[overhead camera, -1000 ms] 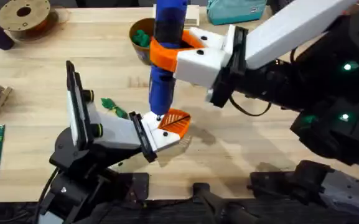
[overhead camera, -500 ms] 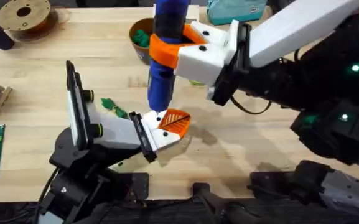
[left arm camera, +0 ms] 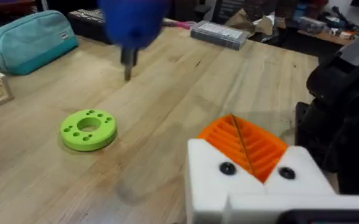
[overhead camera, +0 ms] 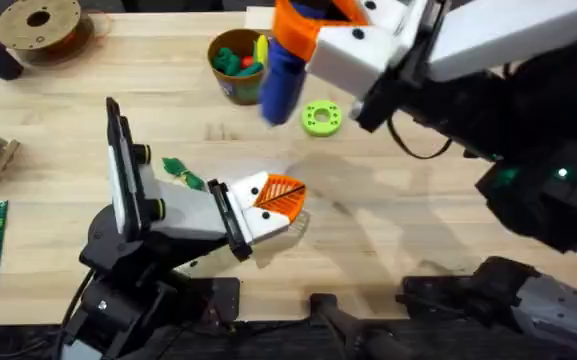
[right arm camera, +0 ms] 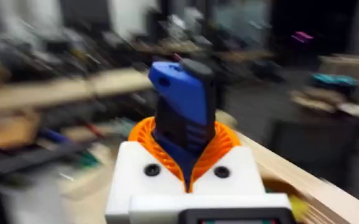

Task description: Pick up the gripper from the table and insert it into the empty holder that is missing its gripper. Then pick up a screw, insert it into the mounting hole, and use the screwdriver to tighten it. Finally, clean up the table by picking up the vegetable and placing it into the bucket.

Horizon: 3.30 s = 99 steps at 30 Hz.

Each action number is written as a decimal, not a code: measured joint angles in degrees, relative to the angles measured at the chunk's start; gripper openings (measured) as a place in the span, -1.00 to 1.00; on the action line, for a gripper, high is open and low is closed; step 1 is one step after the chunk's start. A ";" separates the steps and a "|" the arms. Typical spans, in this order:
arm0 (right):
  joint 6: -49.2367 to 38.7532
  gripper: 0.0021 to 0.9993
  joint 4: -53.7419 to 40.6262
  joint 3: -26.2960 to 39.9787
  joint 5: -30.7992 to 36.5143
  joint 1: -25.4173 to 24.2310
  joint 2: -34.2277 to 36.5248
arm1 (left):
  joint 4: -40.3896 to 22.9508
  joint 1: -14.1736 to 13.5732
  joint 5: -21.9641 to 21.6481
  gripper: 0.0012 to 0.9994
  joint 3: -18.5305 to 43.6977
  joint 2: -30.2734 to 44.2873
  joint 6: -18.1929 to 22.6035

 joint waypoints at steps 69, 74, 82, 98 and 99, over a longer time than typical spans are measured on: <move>-12.08 0.74 -55.74 2.05 14.04 -25.56 -6.86 | 4.45 0.00 -10.47 0.97 2.76 -0.02 -8.00; -7.22 0.75 -55.96 2.05 13.18 -25.56 -6.86 | -14.06 0.00 -21.65 0.98 17.39 2.87 -10.58; -3.05 0.74 -56.11 2.05 12.79 -25.56 -6.86 | -46.47 0.00 -38.83 0.97 44.29 24.75 -13.47; 0.84 0.75 -56.13 2.05 12.78 -25.56 -6.86 | -63.27 16.86 -50.89 0.97 54.21 55.01 -44.53; 0.84 0.75 -56.13 2.05 12.78 -25.56 -6.86 | -63.17 18.06 -51.15 0.97 54.21 56.84 -45.43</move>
